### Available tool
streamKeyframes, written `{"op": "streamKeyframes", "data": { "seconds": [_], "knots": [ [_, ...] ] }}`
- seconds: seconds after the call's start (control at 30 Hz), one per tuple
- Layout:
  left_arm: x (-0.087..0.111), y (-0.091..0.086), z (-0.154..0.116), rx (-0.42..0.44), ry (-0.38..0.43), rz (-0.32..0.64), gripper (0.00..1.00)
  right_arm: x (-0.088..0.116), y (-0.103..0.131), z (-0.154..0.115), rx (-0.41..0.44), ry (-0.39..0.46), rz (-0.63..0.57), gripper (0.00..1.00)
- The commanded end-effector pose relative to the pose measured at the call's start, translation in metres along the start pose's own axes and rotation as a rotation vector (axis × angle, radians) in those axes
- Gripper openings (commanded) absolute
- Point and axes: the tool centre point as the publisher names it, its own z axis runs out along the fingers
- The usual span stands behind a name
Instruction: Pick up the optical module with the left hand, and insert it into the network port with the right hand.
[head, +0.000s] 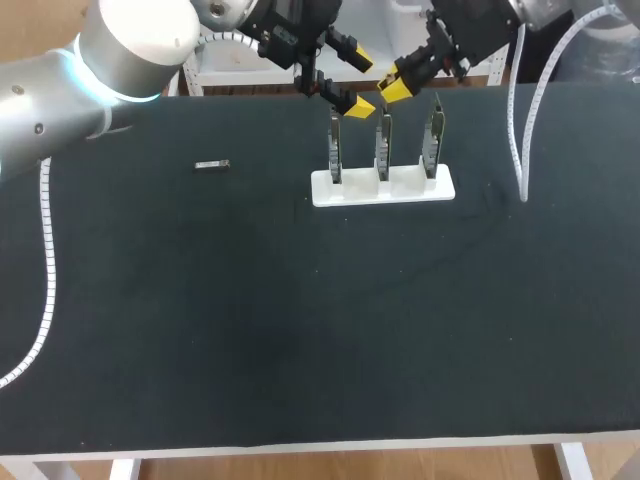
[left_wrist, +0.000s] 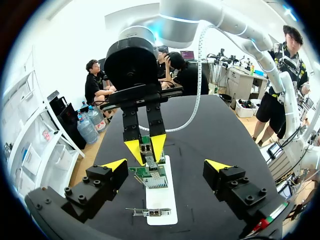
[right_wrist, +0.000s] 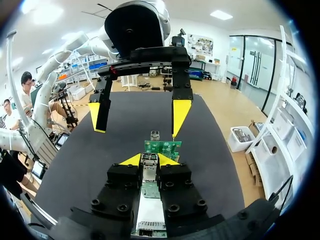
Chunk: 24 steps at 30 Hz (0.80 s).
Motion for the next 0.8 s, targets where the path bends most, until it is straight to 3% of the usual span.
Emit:
{"op": "streamKeyframes", "data": {
  "seconds": [0.03,0.8],
  "knots": [
    [-0.0008,-0.0005,0.0001,-0.001,0.004,-0.001,1.0,-0.002,-0.0011,-0.0007,-0.001,-0.001,-0.005,0.0],
    [-0.0008,-0.0005,0.0001,-0.001,0.004,-0.001,1.0,0.0038,-0.0024,0.0032,-0.007,0.003,0.016,0.0]
  ]
}}
